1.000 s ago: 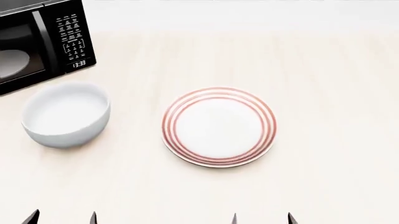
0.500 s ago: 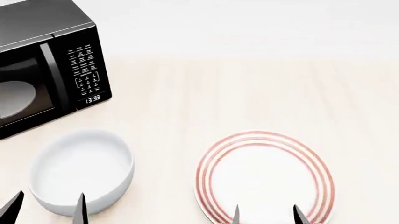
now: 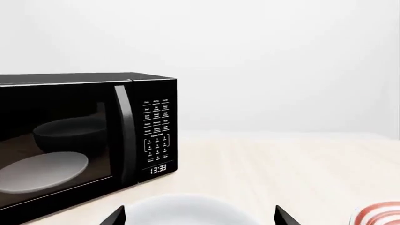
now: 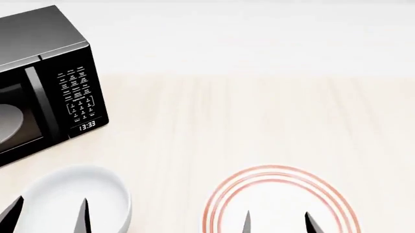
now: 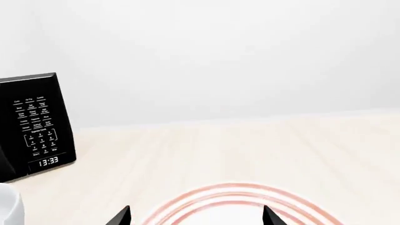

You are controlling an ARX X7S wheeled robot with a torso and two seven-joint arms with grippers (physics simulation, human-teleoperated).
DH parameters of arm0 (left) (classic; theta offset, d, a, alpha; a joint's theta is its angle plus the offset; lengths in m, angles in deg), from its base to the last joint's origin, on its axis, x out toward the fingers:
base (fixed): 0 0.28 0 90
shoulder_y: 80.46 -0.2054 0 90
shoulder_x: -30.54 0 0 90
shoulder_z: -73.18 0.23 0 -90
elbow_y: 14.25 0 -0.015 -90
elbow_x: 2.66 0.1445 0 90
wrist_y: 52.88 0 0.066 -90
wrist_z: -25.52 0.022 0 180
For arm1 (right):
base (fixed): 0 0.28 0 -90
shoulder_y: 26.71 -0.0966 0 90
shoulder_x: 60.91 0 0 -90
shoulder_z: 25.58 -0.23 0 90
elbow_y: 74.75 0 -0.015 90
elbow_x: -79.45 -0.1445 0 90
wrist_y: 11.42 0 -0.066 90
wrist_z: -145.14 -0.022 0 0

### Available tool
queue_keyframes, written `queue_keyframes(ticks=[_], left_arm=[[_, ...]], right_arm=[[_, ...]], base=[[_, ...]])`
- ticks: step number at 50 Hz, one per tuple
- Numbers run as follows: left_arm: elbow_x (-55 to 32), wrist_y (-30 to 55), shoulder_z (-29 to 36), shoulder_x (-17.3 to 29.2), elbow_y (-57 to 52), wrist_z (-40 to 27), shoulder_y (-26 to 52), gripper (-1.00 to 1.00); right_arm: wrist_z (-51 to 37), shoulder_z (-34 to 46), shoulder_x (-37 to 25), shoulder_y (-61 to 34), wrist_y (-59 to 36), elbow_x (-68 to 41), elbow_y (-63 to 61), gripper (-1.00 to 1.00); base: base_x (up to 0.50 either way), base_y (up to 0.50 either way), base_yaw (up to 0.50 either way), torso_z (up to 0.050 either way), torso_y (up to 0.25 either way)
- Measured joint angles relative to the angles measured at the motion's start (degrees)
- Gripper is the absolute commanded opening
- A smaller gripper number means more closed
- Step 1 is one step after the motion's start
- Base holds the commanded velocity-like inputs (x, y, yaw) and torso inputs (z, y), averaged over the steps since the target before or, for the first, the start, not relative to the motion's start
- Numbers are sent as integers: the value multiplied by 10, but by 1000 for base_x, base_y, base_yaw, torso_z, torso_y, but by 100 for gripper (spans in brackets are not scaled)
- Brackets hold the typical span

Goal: Put the white bowl to the right of the plate.

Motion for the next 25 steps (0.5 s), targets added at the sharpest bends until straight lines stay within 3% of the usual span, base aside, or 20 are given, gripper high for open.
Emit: queue_keyframes(ticks=[13,25], left_arm=[[2,41,-30,21,-31,-33,-4,100],[-3,81,-65,35,-65,-66,-13,100]], right_arm=[[-73,29,-8,-20,-106,50,-27,100],[-72,36,-12,-82,-244,18,-81,100]], base=[[0,0,0,0,0],[0,0,0,0,0]])
